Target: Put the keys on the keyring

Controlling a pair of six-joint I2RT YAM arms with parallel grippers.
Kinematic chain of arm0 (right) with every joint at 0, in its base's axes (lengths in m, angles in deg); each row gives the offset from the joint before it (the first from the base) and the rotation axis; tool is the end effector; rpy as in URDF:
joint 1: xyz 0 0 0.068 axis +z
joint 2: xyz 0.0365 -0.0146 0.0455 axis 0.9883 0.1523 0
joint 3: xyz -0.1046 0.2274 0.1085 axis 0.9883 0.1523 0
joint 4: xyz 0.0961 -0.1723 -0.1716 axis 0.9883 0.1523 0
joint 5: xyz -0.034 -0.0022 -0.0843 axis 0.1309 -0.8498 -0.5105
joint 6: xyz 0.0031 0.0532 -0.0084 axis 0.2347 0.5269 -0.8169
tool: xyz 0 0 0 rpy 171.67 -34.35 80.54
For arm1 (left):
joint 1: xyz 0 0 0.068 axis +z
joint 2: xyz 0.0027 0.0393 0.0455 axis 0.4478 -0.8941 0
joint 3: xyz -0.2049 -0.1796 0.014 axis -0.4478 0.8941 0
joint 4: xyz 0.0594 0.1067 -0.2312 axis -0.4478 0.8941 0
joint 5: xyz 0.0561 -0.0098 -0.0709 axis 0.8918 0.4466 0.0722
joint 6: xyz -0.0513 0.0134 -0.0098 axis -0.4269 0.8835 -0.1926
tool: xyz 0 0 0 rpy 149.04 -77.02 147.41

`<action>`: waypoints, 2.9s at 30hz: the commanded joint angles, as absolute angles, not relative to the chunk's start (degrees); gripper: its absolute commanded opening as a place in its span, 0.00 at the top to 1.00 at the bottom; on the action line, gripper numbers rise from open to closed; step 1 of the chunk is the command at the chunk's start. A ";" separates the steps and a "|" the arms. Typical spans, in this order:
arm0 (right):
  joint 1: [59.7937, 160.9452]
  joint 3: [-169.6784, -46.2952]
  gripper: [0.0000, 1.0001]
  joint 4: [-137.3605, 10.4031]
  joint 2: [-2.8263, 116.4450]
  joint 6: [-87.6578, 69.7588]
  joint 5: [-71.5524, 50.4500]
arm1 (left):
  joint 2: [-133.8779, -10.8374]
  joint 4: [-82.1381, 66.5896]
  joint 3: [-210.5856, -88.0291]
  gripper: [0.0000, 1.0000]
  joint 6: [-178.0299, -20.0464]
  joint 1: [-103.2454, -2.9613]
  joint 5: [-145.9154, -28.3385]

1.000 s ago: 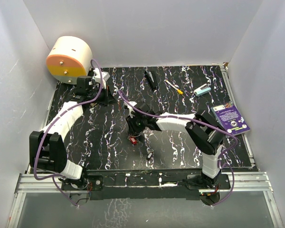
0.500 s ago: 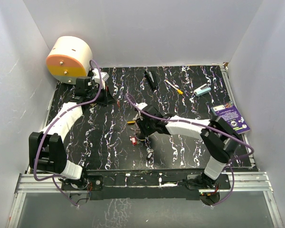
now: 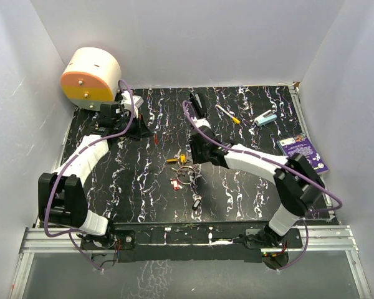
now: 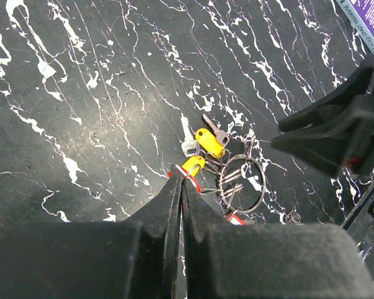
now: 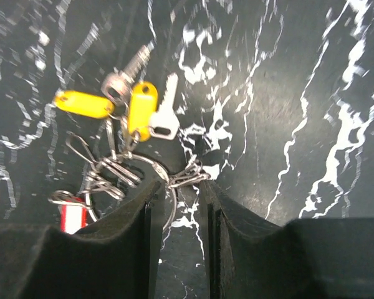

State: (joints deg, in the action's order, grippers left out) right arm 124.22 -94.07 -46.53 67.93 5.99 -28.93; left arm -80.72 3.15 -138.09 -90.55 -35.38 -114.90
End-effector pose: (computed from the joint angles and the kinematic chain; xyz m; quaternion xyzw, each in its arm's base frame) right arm 0.2567 0.2300 0.2236 -0.1382 0.9199 0.1171 0.3479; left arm 0.3210 -0.0707 0.2824 0.1918 0.8218 -0.3165 0.4332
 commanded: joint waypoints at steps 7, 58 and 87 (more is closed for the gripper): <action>124.03 -96.95 0.66 -43.00 74.74 15.26 -26.50 | -76.93 1.91 -138.20 1.00 -90.11 -35.04 -116.51; 124.41 -98.35 0.64 -52.21 74.35 -27.44 4.74 | -75.65 -0.22 -135.67 1.00 -92.01 -31.61 -118.12; 128.62 -109.62 0.63 -38.87 85.80 13.58 -32.00 | -75.60 -0.92 -135.59 1.00 -92.20 -31.61 -118.82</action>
State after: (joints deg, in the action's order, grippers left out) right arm 128.38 -106.15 -38.42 85.02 10.65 -29.74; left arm -78.60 0.33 -135.94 -92.21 -31.97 -117.04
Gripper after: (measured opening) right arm 0.372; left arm 0.007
